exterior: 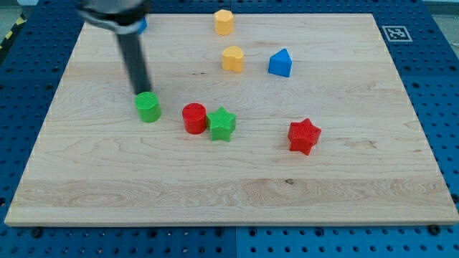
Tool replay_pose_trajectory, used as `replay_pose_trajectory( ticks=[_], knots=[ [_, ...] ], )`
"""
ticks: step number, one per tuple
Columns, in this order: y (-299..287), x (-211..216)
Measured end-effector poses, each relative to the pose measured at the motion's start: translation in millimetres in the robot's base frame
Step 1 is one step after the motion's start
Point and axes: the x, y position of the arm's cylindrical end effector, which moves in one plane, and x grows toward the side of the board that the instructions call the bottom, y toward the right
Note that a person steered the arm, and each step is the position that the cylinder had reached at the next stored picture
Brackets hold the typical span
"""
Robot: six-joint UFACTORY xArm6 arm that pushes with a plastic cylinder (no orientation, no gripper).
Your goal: Place the red circle above the green star
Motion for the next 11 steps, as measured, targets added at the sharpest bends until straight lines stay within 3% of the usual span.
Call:
replay_pose_trajectory(
  ticks=[1,2,7,9,11],
  knots=[
    [-60,32],
    [-22,81],
    [185,82],
    [162,63],
    [175,44]
  ],
)
